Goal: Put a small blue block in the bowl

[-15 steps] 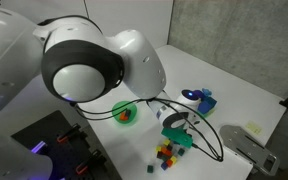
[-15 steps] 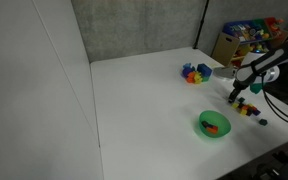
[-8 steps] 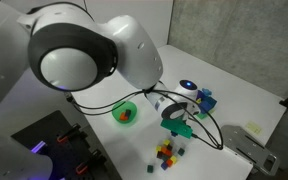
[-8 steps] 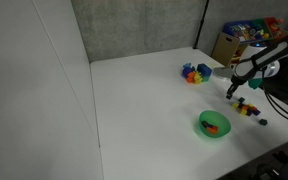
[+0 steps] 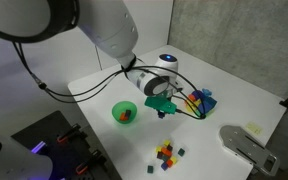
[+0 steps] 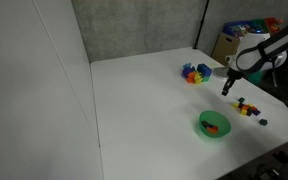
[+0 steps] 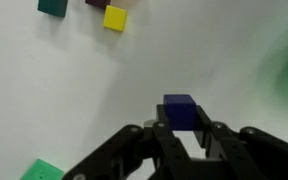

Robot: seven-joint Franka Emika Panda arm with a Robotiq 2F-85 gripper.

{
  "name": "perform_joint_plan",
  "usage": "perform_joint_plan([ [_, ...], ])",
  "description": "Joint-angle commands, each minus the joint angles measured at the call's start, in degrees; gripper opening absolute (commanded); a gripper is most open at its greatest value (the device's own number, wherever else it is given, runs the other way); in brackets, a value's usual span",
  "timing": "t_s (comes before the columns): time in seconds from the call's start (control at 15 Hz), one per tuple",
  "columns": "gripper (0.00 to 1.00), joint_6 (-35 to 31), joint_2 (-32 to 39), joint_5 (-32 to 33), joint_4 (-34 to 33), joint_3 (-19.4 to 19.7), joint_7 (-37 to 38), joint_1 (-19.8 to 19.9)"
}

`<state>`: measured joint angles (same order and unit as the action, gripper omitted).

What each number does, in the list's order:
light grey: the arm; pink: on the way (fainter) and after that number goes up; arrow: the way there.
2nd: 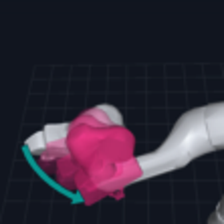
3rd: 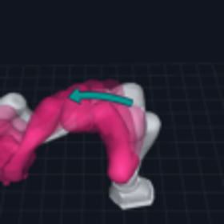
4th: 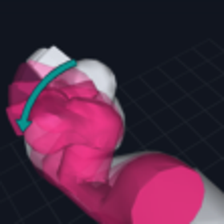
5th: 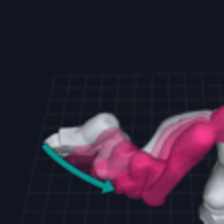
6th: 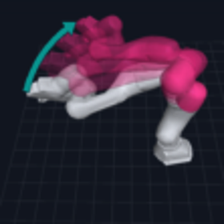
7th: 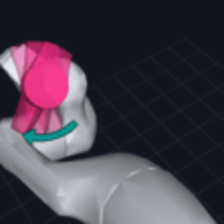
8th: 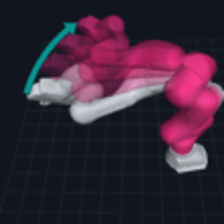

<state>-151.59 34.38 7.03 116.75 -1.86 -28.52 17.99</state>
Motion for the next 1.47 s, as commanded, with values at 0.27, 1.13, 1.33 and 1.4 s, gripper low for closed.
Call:
perform_joint_plan([
  [0.27, 0.09, 2.77, -16.45, -5.53, 16.88, -3.79, 1.74, -4.59],
  [1.13, 1.0, 12.66, -28.09, -10.49, 19.95, -0.77, 9.09, -12.11],
  [1.33, 1.0, 16.09, -31.54, -8.56, 19.11, 1.64, 14.42, -12.35],
  [1.4, 1.0, 17.13, -33.05, -7.59, 19.28, 2.41, 16.31, -12.25],
])
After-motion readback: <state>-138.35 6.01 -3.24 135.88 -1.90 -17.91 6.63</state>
